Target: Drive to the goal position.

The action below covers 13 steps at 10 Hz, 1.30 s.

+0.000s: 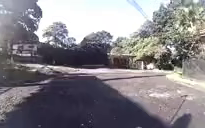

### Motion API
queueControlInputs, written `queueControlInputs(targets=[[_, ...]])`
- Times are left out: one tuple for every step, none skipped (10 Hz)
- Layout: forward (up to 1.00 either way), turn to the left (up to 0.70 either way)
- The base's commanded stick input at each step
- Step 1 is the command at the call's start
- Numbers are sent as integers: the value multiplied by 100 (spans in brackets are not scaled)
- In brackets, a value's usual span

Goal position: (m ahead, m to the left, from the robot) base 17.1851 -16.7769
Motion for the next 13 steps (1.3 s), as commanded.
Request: queueControlInputs(targets=[[70,0],[70,0],[70,0],[70,0],[70,0],[70,0],[70,0],[70,0],[70,0],[70,0],[70,0],[70,0],[70,0]])
